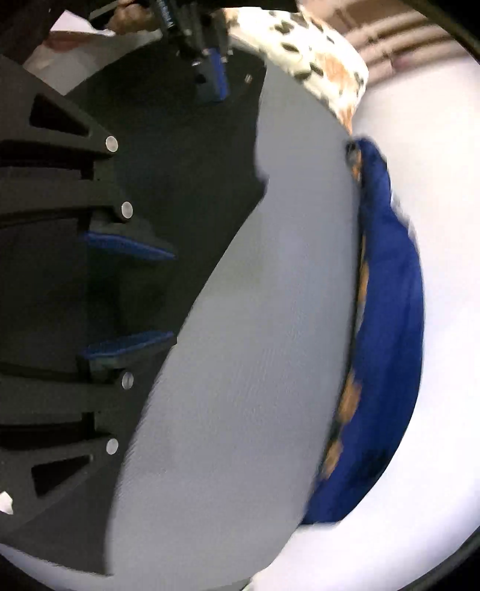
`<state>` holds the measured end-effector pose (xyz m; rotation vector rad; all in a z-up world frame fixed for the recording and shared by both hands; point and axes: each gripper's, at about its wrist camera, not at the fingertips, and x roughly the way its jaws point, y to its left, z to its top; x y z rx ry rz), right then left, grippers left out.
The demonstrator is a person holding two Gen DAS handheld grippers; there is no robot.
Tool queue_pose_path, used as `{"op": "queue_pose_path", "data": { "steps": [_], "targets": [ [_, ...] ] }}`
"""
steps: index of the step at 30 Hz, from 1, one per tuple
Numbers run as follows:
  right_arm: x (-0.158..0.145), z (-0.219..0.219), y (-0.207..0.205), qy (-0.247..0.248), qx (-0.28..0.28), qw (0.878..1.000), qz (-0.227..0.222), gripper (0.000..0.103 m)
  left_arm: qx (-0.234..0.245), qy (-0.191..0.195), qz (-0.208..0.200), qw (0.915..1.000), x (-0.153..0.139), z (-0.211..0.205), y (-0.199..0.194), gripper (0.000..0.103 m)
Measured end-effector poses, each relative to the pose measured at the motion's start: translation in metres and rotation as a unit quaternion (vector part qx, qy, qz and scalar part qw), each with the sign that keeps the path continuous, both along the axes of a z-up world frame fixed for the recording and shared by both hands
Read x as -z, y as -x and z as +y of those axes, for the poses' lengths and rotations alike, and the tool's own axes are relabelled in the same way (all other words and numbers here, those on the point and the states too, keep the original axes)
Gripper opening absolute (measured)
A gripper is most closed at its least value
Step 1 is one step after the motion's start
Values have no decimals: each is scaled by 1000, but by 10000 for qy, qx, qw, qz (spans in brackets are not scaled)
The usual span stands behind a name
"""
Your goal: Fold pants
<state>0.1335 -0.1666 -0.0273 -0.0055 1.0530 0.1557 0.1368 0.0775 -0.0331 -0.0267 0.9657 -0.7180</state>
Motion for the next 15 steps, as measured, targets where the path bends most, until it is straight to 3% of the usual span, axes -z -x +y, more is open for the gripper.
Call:
{"op": "queue_pose_path", "data": {
  "steps": [4, 9, 11, 15],
  "targets": [
    [15, -33, 11, -3, 552, 9984, 133, 39, 420, -30, 73, 9991, 8, -54, -18, 15],
    [26, -30, 4, 261, 661, 9975, -51, 38, 318, -265, 38, 9991, 19, -81, -45, 15],
    [33, -36, 3, 387, 662, 9970, -88, 34, 161, -375, 240, 9989, 33, -76, -54, 15],
    [35, -91, 14, 246, 1102, 9935, -155, 36, 7, 158, 565, 9983, 48, -55, -65, 15]
  ]
}}
